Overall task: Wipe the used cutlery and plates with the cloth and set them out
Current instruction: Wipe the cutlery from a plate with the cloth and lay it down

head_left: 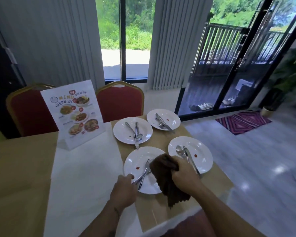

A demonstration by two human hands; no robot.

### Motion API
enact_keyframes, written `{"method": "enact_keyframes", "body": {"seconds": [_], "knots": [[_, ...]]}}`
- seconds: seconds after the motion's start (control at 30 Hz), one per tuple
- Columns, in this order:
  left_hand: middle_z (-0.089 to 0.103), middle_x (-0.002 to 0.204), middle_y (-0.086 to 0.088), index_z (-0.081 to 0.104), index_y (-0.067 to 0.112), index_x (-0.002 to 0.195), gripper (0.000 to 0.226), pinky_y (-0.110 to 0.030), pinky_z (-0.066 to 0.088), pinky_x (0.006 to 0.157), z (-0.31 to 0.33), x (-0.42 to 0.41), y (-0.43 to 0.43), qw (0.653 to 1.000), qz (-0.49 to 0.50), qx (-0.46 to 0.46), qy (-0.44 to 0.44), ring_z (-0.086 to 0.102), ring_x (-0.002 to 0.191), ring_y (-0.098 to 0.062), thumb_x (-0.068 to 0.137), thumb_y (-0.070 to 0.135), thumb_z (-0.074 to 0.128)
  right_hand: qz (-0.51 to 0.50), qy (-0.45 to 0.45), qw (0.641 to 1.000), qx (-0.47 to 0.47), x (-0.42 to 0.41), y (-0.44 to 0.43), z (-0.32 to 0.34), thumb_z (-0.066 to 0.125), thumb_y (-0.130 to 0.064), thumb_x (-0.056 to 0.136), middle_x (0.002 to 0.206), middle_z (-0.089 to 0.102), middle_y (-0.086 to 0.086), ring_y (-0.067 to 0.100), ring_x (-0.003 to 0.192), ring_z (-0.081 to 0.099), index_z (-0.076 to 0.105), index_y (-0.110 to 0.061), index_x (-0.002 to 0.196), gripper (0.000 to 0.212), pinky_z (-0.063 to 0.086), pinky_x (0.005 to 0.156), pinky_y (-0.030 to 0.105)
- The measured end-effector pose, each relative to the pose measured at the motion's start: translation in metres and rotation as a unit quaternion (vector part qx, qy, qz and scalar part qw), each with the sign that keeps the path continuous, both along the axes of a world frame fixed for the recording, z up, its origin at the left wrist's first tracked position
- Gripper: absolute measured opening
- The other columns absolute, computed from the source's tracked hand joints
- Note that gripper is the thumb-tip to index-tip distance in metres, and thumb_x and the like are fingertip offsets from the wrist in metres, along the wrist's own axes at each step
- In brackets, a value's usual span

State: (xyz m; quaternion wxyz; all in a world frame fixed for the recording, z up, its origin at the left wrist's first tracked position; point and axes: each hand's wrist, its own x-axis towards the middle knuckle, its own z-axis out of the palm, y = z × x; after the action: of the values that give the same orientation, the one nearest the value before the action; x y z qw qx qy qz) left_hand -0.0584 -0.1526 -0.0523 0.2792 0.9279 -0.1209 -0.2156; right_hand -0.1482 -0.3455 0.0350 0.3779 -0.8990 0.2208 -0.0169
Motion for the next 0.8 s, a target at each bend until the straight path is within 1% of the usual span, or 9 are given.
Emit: {"method": "enact_keyframes", "body": {"seconds": [0.13,0.23,0.33,0.4,0.47,0.53,0.63,0.73,0.8], "knots": [[0.058,0.102,-0.005,0.062,0.022,0.098,0.016,-0.031,0.050,0.079,-0.005,-0.006,-0.007,0.999,0.028,0.018,-0.025,0.061,0.092,-0.025,0.089,0.026,0.048,0.022,0.036,0.999,0.021,-0.005,-0.011,-0.007,0.047,-0.007,0.081,0.096,0.069,-0.005,0.014,0.092,0.064,0.059,-0.030,0.113,0.042,0.056,0.081,0.038],[0.065,0.095,-0.003,0.063,0.020,0.090,0.014,-0.031,0.051,0.072,-0.003,-0.011,-0.015,0.996,0.070,0.019,-0.046,0.058,0.081,-0.022,0.087,0.019,0.050,0.045,0.053,0.997,0.032,-0.004,-0.028,-0.012,0.047,-0.006,0.082,0.102,0.068,-0.002,0.016,0.094,0.063,0.056,-0.031,0.120,0.046,0.054,0.078,0.035],[0.069,0.098,-0.002,0.069,0.022,0.093,0.015,-0.026,0.044,0.068,0.006,-0.015,-0.025,0.991,0.124,0.019,-0.050,0.058,0.081,-0.021,0.087,0.020,0.055,0.071,0.059,0.995,0.045,0.002,-0.043,-0.013,0.048,-0.004,0.085,0.103,0.067,-0.001,0.014,0.092,0.061,0.055,-0.030,0.120,0.044,0.047,0.071,0.028],[0.070,0.093,-0.003,0.073,0.020,0.092,0.013,-0.025,0.042,0.067,0.012,-0.018,-0.028,0.988,0.150,0.019,-0.040,0.060,0.080,-0.020,0.086,0.023,0.062,0.080,0.053,0.994,0.056,0.010,-0.050,-0.014,0.048,-0.004,0.083,0.103,0.068,0.001,0.017,0.094,0.062,0.055,-0.028,0.120,0.045,0.051,0.077,0.033],[0.069,0.081,-0.001,0.073,0.021,0.078,0.009,-0.026,0.046,0.066,0.019,-0.019,-0.029,0.982,0.187,-0.004,-0.017,0.062,0.076,-0.021,0.083,0.020,0.065,0.087,0.046,0.994,0.057,0.018,-0.052,-0.012,0.048,-0.007,0.079,0.103,0.068,0.003,0.021,0.095,0.063,0.056,-0.028,0.120,0.046,0.054,0.081,0.038],[0.070,0.077,-0.001,0.070,0.023,0.066,0.016,-0.028,0.052,0.070,0.025,-0.020,-0.027,0.973,0.226,-0.037,0.008,0.065,0.078,-0.024,0.081,0.019,0.066,0.084,0.033,0.994,0.061,0.027,-0.049,-0.009,0.048,-0.011,0.076,0.103,0.069,0.004,0.024,0.095,0.064,0.056,-0.027,0.122,0.049,0.056,0.082,0.042],[0.072,0.076,-0.004,0.076,0.019,0.078,0.009,-0.032,0.055,0.072,0.037,-0.019,-0.022,0.950,0.287,-0.116,0.038,0.068,0.077,-0.025,0.077,0.027,0.072,0.083,-0.028,0.995,0.054,0.040,-0.034,-0.004,0.051,-0.011,0.081,0.113,0.070,0.002,0.025,0.103,0.066,0.057,-0.031,0.130,0.053,0.053,0.083,0.034],[0.070,0.067,-0.012,0.075,0.001,0.088,0.008,-0.035,0.054,0.067,0.048,-0.016,-0.016,0.915,0.326,-0.226,0.070,0.063,0.064,-0.026,0.084,0.005,0.069,0.120,-0.104,0.987,0.040,0.050,-0.010,-0.002,0.051,-0.004,0.080,0.125,0.071,-0.009,0.014,0.112,0.065,0.053,-0.038,0.141,0.070,0.053,0.096,0.033],[0.066,0.066,-0.013,0.072,-0.003,0.089,0.009,-0.033,0.051,0.064,0.060,-0.016,-0.016,0.896,0.335,-0.276,0.093,0.059,0.062,-0.026,0.088,-0.002,0.063,0.163,-0.105,0.981,0.019,0.056,0.007,-0.006,0.053,-0.001,0.084,0.137,0.065,-0.001,0.020,0.120,0.061,0.051,-0.033,0.146,0.070,0.050,0.101,0.031]]}}
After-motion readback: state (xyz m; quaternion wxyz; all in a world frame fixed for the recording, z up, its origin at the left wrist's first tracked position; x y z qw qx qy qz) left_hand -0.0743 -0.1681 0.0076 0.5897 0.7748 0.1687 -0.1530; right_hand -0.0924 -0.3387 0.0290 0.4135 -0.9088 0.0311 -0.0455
